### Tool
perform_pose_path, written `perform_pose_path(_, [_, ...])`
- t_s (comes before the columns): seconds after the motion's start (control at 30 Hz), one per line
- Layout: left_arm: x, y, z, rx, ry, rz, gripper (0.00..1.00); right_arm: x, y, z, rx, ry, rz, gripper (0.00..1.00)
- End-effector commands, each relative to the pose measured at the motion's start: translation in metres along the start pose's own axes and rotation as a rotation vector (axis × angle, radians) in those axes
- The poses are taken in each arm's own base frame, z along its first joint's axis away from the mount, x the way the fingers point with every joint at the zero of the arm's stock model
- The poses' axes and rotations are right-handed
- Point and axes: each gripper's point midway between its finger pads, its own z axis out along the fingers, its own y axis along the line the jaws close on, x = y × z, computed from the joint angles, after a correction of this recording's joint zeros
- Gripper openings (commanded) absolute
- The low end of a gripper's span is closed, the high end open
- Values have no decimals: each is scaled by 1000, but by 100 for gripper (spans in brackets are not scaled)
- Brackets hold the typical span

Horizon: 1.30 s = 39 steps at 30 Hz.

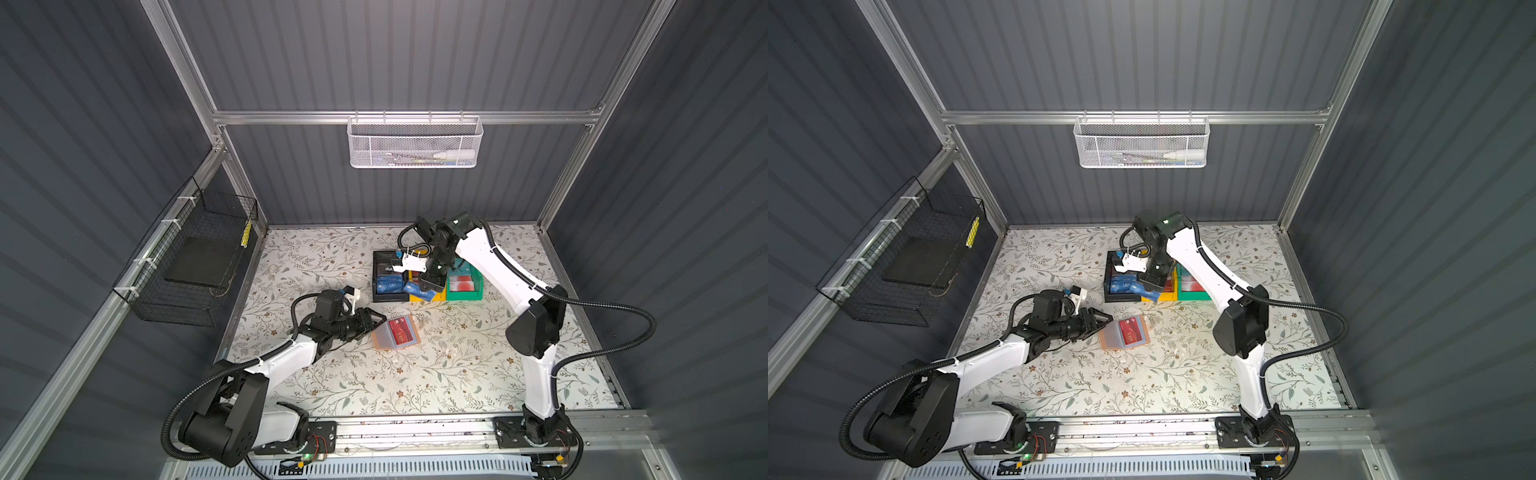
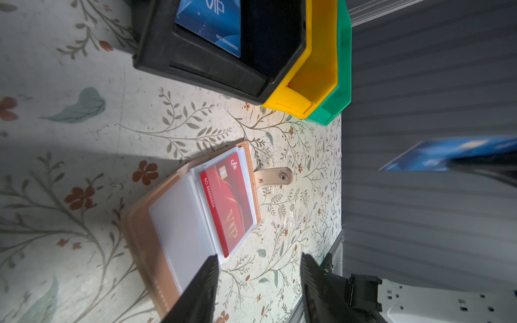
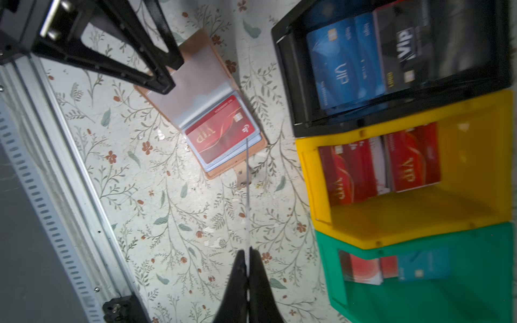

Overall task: Take the credit cards out of the card holder
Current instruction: Place the credit card in the storage box.

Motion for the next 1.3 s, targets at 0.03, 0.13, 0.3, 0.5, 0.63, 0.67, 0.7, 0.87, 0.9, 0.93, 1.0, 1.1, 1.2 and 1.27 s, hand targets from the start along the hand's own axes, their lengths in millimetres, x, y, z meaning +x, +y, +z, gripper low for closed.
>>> perform_pose_path(0.03, [-2,-3,2,6,2,7,50,-1,-4,5,0,52,-116,0])
perform_pose_path(0.13, [-2,-2,1,1,3,5,50,-11,-7,14,19,56,-195,0])
perform_pose_path(0.3, [0,2,1,-13,5,-3,50,-23,-14,33,45,67,-237,0])
perform_pose_path(0.5, [4,9,7,-19,24,-17,50,-39,-26,44,101,37,-279,0])
perform_pose_path(0.63, [5,12,8,-26,29,-17,49,-47,-33,49,129,16,-301,0])
perform_pose_path(0.67, [5,13,8,-27,29,-16,49,-49,-35,51,134,13,-305,0])
perform_pose_path(0.7, [5,14,8,-32,29,-16,49,-51,-39,53,150,11,-309,0])
perform_pose_path(0.87, [6,19,10,-46,34,-24,49,-57,-50,67,186,4,-348,0])
perform_pose_path(0.9, [6,20,10,-48,35,-25,49,-58,-49,70,180,1,-352,0])
perform_pose_path(0.93, [7,21,11,-52,37,-27,49,-60,-49,73,175,-1,-355,0])
perform_pose_path(1.0, [8,24,12,-58,38,-31,49,-61,-48,80,166,-3,-353,0])
perform_pose_path(1.1, [8,26,13,-62,40,-34,49,-61,-48,90,155,3,-352,0])
perform_pose_path(1.2, [9,29,14,-68,43,-38,49,-62,-49,97,151,4,-353,0])
perform_pose_path(1.27, [9,30,15,-71,45,-43,49,-62,-48,102,144,8,-359,0])
